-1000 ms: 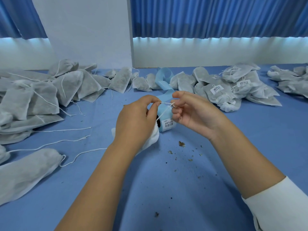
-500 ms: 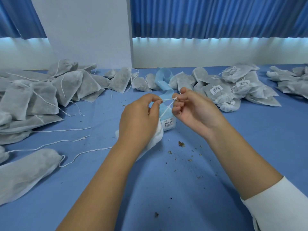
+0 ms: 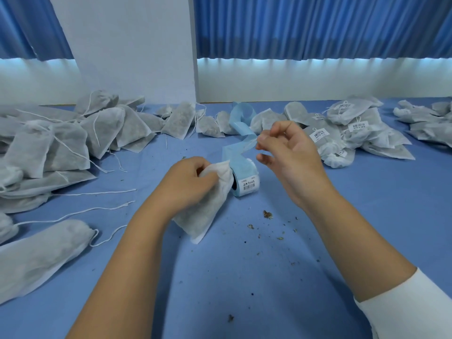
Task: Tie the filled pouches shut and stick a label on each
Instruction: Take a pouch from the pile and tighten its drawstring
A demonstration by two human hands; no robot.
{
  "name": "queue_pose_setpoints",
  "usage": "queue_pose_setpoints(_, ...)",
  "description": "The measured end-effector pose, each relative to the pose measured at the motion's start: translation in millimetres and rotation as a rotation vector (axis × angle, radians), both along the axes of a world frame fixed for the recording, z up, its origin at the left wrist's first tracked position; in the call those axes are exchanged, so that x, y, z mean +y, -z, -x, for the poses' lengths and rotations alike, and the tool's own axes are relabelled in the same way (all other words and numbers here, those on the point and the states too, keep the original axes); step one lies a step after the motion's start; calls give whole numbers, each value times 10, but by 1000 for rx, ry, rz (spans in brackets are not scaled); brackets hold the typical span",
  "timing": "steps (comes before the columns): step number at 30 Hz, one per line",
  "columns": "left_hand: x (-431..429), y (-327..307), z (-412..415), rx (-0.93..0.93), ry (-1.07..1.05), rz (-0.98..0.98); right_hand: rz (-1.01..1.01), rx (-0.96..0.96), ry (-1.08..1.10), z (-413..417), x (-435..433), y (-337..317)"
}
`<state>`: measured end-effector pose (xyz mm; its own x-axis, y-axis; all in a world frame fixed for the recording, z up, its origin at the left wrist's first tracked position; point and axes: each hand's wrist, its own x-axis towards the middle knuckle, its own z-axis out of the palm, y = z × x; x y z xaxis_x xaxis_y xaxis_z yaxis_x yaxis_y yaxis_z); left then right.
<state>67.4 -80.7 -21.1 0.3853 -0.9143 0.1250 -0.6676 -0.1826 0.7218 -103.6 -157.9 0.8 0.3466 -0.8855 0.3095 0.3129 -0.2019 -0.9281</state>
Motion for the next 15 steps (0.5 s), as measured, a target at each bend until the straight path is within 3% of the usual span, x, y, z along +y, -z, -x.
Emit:
queue_pose_setpoints(2, -9, 1, -43, 59, -82, 99, 188, 84, 70, -30, 69, 21)
queue_pose_setpoints(5, -14, -42, -70, 324, -169, 240, 473, 185, 140, -103, 214, 95)
queue_pose_setpoints(8, 9, -105, -43, 556, -197, 227, 705, 291, 203, -177, 315, 186)
queue_pose_setpoints(11, 9, -120, 7, 618, -197, 140, 831, 401, 185, -219, 334, 268)
queue_pose_setpoints(15, -5, -128, 97, 755, -130, 106, 821, 488, 184, -224, 276, 320)
